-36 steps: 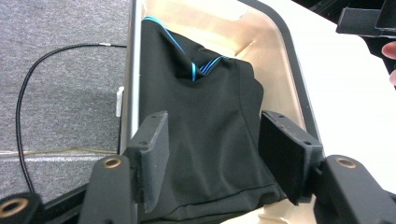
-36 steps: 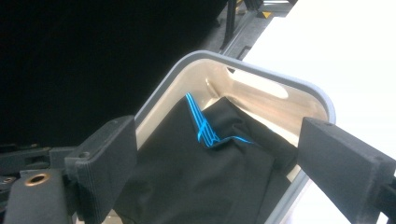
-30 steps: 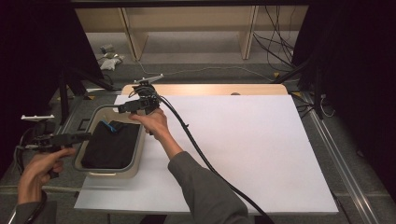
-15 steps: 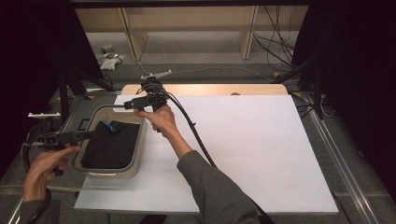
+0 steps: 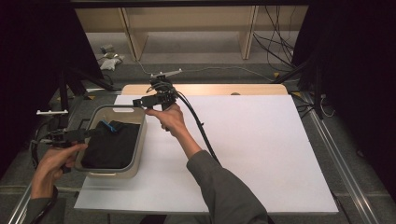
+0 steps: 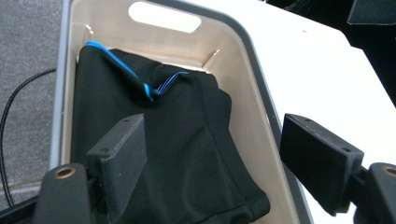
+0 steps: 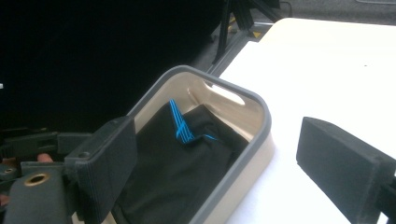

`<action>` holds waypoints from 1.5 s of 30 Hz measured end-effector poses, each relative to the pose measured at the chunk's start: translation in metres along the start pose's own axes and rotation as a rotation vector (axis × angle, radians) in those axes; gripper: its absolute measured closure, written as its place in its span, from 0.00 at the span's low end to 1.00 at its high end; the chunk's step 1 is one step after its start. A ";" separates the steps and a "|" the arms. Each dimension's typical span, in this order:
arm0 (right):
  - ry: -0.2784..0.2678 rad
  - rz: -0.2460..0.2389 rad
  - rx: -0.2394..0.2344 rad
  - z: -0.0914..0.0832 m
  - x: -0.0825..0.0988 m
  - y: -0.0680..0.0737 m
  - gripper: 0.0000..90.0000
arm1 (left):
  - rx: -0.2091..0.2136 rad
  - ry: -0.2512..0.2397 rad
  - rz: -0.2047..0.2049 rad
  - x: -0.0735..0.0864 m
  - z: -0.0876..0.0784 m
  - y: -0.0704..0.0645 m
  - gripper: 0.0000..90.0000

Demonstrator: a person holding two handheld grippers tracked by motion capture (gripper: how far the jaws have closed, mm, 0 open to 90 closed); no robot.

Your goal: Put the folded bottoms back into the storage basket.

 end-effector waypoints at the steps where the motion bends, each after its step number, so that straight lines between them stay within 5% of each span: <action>1: 0.000 -0.003 0.002 -0.002 0.000 -0.001 0.15 | 0.002 0.000 0.003 0.000 0.001 -0.001 0.25; 22: -0.069 0.011 -0.018 -0.041 0.006 -0.026 0.15 | 0.029 -0.021 0.064 -0.004 0.016 -0.032 0.24; 45: -0.105 0.014 -0.026 -0.063 0.022 -0.041 0.15 | 0.126 -0.052 0.103 -0.003 0.034 -0.063 0.21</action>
Point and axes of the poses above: each handheld gripper's, and its own axes: z roughly forward along the jaws, x roughly out of its underside, y roughly to its left, the point moved 8 cm from there along z, roughly forward along the jaws, and after that the axes turned 2 degrees about x, right-handed, at the moved point
